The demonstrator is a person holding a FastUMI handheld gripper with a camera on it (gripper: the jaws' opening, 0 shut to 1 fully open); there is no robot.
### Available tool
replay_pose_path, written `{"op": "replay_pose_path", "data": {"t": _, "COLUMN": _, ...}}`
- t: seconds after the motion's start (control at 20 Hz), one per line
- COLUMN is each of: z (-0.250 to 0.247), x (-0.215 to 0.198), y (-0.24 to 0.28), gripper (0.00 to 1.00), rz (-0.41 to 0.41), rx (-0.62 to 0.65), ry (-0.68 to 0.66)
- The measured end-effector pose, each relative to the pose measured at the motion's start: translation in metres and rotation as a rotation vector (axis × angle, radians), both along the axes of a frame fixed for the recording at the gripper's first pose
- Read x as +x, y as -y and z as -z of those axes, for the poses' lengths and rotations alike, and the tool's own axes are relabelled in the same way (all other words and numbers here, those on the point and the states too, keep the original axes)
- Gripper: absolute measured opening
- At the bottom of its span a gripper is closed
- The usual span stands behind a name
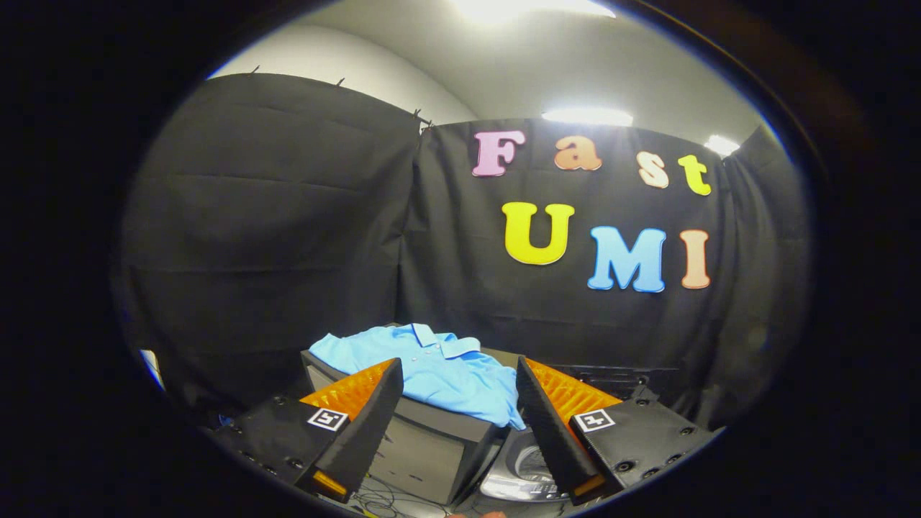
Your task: Put the clothes into the washing machine and then close the washing machine lid.
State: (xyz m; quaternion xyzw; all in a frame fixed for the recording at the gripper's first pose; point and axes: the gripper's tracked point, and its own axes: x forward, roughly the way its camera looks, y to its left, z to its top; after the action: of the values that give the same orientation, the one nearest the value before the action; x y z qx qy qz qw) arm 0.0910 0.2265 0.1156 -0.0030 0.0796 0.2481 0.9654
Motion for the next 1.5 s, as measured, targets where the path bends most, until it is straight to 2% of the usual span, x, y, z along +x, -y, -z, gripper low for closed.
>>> {"op": "replay_pose_path", "data": {"t": 0.35, "z": 0.006, "x": 0.037, "y": -0.062, "gripper": 0.98, "rz": -0.088, "rx": -0.026, "ry": -0.117}}
{"op": "replay_pose_path", "data": {"t": 0.6, "z": 0.010, "x": 0.070, "y": -0.087, "gripper": 0.98, "rz": -0.084, "rx": -0.046, "ry": -0.197}}
{"op": "replay_pose_path", "data": {"t": 0.75, "z": 0.018, "x": 0.086, "y": -0.107, "gripper": 0.98, "rz": -0.115, "rx": -0.043, "ry": -0.248}}
{"op": "replay_pose_path", "data": {"t": 1.05, "z": 0.053, "x": 0.122, "y": -0.115, "gripper": 0.98, "rz": -0.082, "rx": -0.149, "ry": -0.315}}
{"op": "replay_pose_path", "data": {"t": 1.3, "z": 0.080, "x": 0.138, "y": -0.125, "gripper": 0.98, "rz": -0.076, "rx": -0.184, "ry": -0.420}}
{"op": "replay_pose_path", "data": {"t": 1.5, "z": 0.096, "x": 0.152, "y": -0.145, "gripper": 0.98, "rz": -0.060, "rx": -0.156, "ry": -0.515}}
